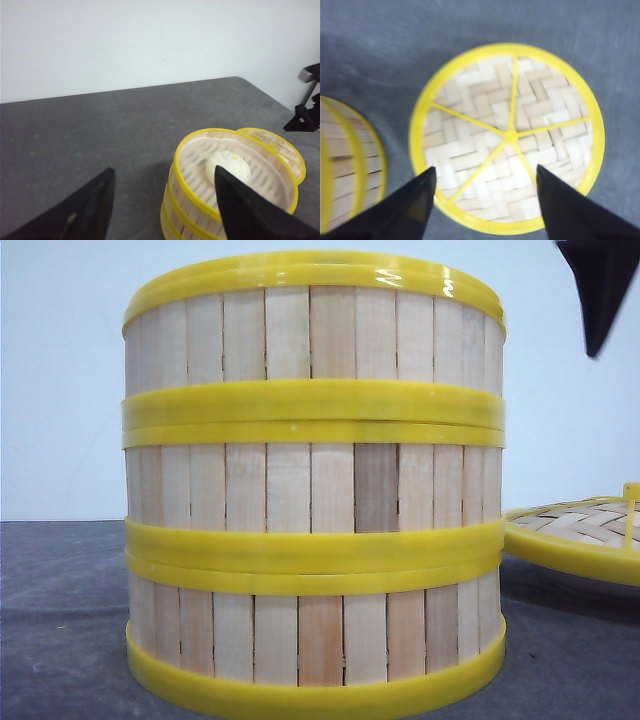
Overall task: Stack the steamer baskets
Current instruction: 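Grasp the woven bamboo lid at its yellow center hub with the right gripper, then lift the lid and move it over the top of the stack with the right gripper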
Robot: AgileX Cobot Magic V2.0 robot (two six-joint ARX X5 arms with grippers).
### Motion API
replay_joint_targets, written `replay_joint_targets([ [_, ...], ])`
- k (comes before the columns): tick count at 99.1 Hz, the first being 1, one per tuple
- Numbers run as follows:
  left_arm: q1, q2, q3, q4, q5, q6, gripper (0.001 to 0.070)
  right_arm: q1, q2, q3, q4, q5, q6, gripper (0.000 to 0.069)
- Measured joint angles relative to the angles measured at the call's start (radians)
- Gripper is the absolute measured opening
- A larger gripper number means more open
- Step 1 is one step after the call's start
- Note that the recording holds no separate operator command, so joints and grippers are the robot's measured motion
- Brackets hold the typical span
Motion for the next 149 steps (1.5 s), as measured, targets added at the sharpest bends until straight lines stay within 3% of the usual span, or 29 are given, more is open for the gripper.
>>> replay_joint_targets([
  [16, 0.0, -0.099, -0.11, 0.01, 0.0, -0.03, 0.0378, -0.05, 0.043, -0.053, 0.055, -0.058, -0.018, 0.0324],
  [39, 0.0, -0.181, -0.247, 0.023, 0.0, -0.09, 0.0378, -0.078, 0.057, -0.153, 0.132, -0.062, -0.029, 0.0321],
  [70, 0.0, -0.182, -0.254, 0.044, 0.0, -0.102, 0.0378, -0.114, 0.064, -0.227, 0.266, -0.068, -0.029, 0.0321],
  [124, 0.0, -0.182, -0.254, 0.045, 0.0, -0.102, 0.0378, -0.122, 0.166, -0.228, 0.307, -0.113, -0.03, 0.032],
  [149, 0.0, -0.182, -0.254, 0.045, 0.0, -0.102, 0.0378, -0.122, 0.166, -0.228, 0.315, -0.111, -0.03, 0.019],
])
